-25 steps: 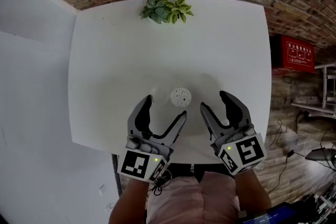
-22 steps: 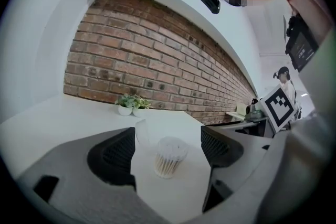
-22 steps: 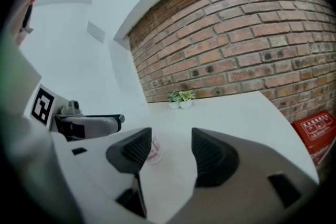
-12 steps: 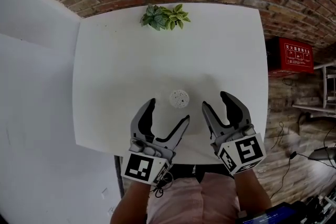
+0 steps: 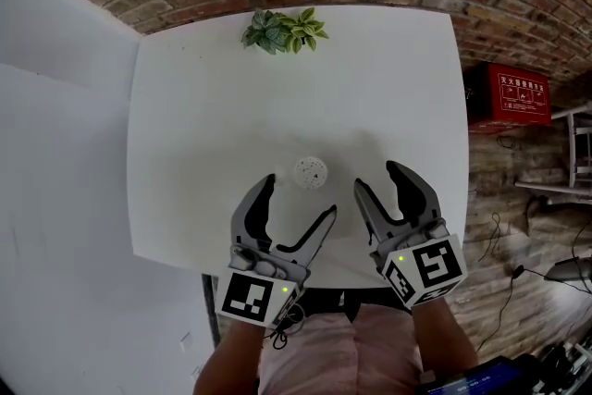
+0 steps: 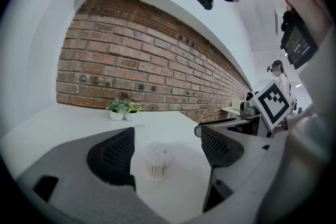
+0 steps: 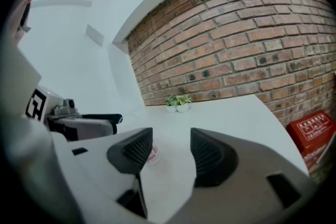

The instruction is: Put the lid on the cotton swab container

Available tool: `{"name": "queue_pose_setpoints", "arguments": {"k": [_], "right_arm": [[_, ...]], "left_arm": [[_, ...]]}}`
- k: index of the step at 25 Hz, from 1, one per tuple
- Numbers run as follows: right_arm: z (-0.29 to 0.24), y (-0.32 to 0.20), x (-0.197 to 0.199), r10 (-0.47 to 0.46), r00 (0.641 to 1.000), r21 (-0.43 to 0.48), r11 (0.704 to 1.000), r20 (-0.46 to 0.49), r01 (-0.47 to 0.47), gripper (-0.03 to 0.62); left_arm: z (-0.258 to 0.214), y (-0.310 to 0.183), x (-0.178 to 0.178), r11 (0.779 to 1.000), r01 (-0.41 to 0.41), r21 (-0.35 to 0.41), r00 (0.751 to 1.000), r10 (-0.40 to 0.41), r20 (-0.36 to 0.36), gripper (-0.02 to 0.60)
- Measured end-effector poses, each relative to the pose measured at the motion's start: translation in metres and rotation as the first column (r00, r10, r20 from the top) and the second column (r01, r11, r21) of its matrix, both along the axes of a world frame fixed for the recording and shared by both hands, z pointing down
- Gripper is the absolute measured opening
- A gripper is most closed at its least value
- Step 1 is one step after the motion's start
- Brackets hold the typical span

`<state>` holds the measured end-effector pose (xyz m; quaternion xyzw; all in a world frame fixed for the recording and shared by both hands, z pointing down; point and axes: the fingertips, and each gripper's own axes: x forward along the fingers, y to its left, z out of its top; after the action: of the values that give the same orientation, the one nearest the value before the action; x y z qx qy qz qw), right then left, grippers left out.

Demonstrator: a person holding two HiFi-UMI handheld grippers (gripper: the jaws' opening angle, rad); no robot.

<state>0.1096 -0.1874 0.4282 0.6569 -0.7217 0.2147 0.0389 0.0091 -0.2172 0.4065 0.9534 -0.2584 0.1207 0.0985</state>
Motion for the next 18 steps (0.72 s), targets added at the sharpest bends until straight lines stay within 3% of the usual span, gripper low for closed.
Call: {"name": "queue_pose_setpoints", "arguments": {"k": [6, 18], "right_arm": [[0.0, 0.002, 0.005, 0.007, 1.0, 0.004, 1.0, -0.001, -0.007, 0.229], [0.0, 0.007, 0.011, 0.01, 1.0, 0.011, 1.0, 0.001, -0.01, 0.229]], "left_arm": [[0.0, 0.007, 0.008, 0.999, -0.006, -0.046, 1.0, 0.007, 0.012, 0.405], [0.003, 0.021, 0.018, 0.998, -0.034, -0.048, 0.999, 0.036, 0.029, 0.405]]}}
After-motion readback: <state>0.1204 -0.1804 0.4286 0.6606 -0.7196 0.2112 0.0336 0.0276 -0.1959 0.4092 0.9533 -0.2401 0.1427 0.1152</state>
